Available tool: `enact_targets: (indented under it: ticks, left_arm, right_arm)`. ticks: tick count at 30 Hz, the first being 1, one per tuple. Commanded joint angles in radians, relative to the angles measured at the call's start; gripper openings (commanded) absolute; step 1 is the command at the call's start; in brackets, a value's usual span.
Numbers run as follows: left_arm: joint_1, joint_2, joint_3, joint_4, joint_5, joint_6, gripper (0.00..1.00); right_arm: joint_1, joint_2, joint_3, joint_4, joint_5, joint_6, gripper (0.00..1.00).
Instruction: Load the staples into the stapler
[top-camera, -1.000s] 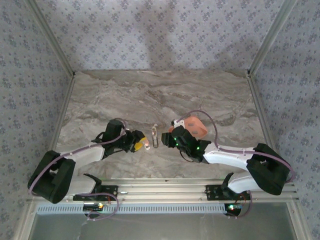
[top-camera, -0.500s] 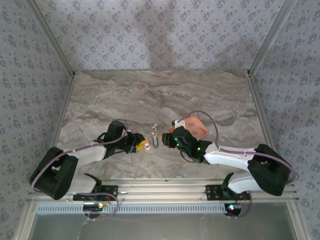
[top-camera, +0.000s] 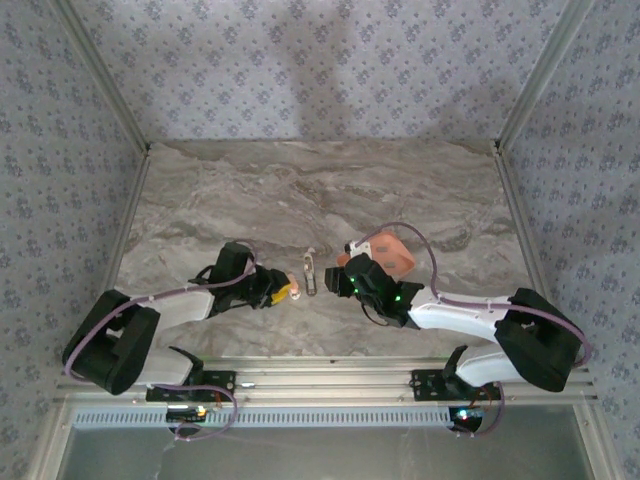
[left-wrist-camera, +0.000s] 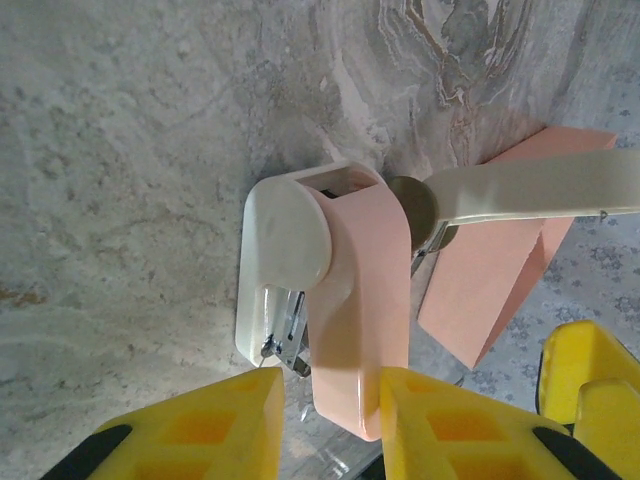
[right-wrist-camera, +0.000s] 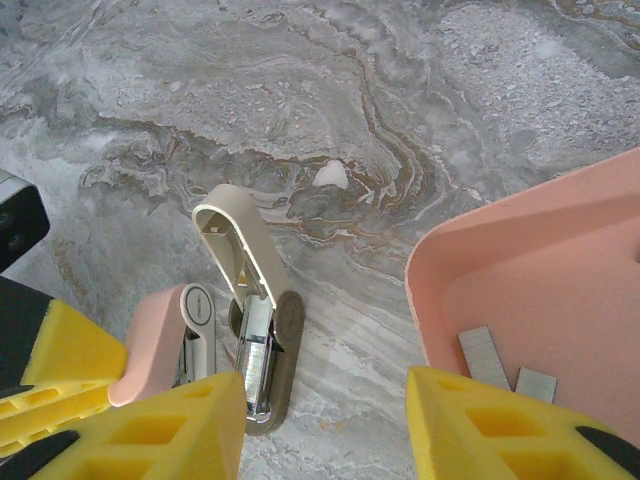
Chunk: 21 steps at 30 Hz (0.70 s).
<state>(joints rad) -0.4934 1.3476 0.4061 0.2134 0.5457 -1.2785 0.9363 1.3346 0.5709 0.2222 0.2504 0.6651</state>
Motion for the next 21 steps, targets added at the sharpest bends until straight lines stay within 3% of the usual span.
enact_targets:
  ticks: [1, 21]
  left_arm:
    - [-0.009, 0.023, 0.015, -0.022, 0.005, 0.043, 0.31]
    - [-0.011, 0.045, 0.028, -0.116, -0.013, 0.123, 0.31]
  right_arm:
    - [-0.004, -0.02, -0.015, 0.009, 0.021, 0.016, 0.47]
    - [-0.007, -0.017, -0.024, 0.017, 0.015, 0.022, 0.47]
